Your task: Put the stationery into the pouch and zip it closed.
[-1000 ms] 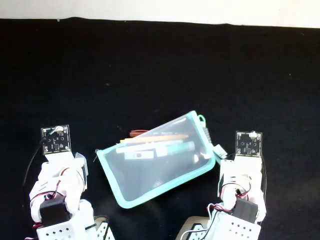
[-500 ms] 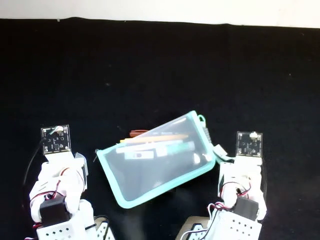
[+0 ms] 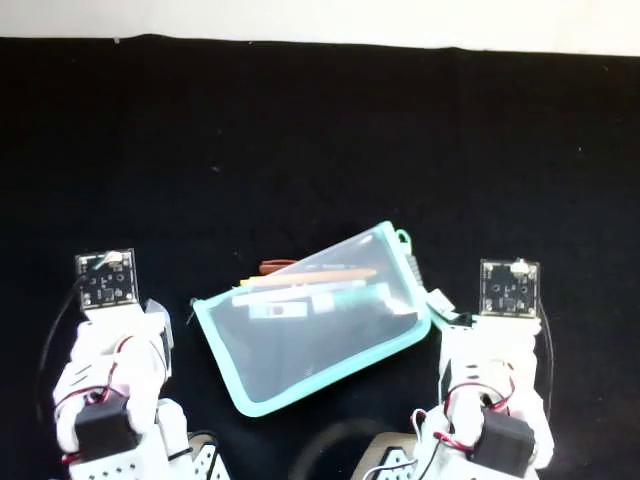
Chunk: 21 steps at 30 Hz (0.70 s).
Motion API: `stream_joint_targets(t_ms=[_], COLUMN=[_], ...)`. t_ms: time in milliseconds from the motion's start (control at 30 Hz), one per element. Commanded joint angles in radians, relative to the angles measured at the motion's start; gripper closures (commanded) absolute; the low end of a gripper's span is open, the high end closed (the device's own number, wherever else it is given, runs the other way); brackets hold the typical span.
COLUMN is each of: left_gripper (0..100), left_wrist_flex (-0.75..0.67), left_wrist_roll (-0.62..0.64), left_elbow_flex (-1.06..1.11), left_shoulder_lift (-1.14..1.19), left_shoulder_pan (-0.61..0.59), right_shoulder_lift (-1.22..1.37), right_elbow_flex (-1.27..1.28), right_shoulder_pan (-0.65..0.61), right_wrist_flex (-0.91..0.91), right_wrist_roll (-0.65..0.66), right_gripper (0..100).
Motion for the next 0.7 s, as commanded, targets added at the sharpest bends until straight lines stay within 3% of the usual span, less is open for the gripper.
stream_joint_targets(t_ms=[0,367,533,667], left_gripper=[88,88,88,88], left_wrist_flex=[0.055,0.066,0.083,0.095], left_wrist_roll=[0.008,0.008,0.008,0.006], left_elbow_flex=[-0.114,-0.314,-0.519,-0.71], left_shoulder_lift=[0.01,0.027,0.179,0.328], left_shoulder_pan=[0.013,0.013,0.021,0.102], right_shoulder_lift=[0.012,0.045,0.176,0.295], right_elbow_flex=[-0.104,-0.381,-0.582,-0.723], right_shoulder_pan=[-0.015,-0.015,-0.015,-0.015], right_wrist_flex=[0.062,0.205,0.214,0.205], right_wrist_roll=[-0.011,-0.011,-0.012,-0.012], right_gripper=[79.3,79.3,79.3,79.3])
